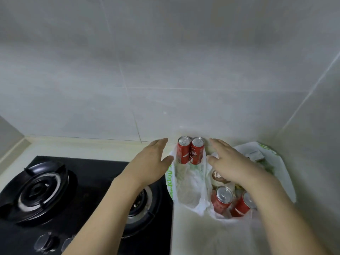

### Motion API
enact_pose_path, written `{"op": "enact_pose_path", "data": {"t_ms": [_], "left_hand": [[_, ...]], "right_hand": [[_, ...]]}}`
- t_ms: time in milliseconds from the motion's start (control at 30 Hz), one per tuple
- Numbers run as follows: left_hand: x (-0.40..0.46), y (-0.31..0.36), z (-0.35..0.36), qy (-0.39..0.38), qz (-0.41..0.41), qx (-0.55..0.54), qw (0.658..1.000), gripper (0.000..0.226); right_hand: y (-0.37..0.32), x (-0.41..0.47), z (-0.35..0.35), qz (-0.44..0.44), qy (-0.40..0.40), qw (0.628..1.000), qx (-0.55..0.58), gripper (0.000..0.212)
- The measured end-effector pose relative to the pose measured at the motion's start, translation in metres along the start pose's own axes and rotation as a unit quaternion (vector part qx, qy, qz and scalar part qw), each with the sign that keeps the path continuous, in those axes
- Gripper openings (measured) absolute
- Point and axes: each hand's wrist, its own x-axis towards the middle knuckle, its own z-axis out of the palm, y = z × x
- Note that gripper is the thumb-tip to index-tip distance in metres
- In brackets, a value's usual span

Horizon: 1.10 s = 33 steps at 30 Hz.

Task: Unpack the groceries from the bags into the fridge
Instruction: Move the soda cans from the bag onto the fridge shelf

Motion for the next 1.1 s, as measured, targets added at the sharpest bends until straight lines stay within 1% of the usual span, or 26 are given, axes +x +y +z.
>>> {"op": "enact_pose_path", "data": {"t_ms": [133,333,400,467,567,667,800,867,1000,1100], "left_hand": [[0.051,-0.020,0.024,-0.017,-0.023,-0.039,0.999,0.066],[0.114,-0.040,0.058,-0.046,-0.034,-0.064,0.996,0.069],[0.133,-0.045,0.068,-0.054,-0.036,-0.062,0.996,0.068],[0.150,-0.049,0.077,-0.060,-0.034,-0.067,0.995,0.067],[0.170,-0.054,0.089,-0.060,-0.019,-0.097,0.993,0.061],[0.185,-0.061,0.102,-0.069,-0.001,-0.118,0.991,0.064],[0.200,-0.070,0.119,-0.067,0.005,-0.147,0.987,0.064],[0.204,-0.074,0.125,-0.057,0.011,-0.154,0.986,0.064],[0.204,-0.074,0.126,-0.032,0.028,-0.155,0.987,0.057],[0.193,-0.066,0.119,-0.016,0.032,-0.144,0.989,0.059]], "right_hand": [[0.025,0.055,0.018,0.011,-0.007,1.000,0.018,0.064],[0.059,0.122,0.043,0.026,0.003,0.999,0.045,0.065],[0.068,0.142,0.051,0.034,0.000,0.998,0.045,0.063],[0.075,0.159,0.057,0.038,0.000,0.998,0.052,0.055],[0.087,0.180,0.067,0.036,0.017,0.998,0.053,0.049],[0.097,0.195,0.075,0.025,0.017,0.998,0.062,0.049],[0.108,0.203,0.086,0.013,0.033,0.994,0.100,0.054],[0.112,0.204,0.088,0.008,0.041,0.992,0.118,0.054],[0.116,0.201,0.085,-0.001,0.048,0.990,0.129,0.052],[0.114,0.188,0.078,0.001,0.059,0.985,0.161,0.052]]}}
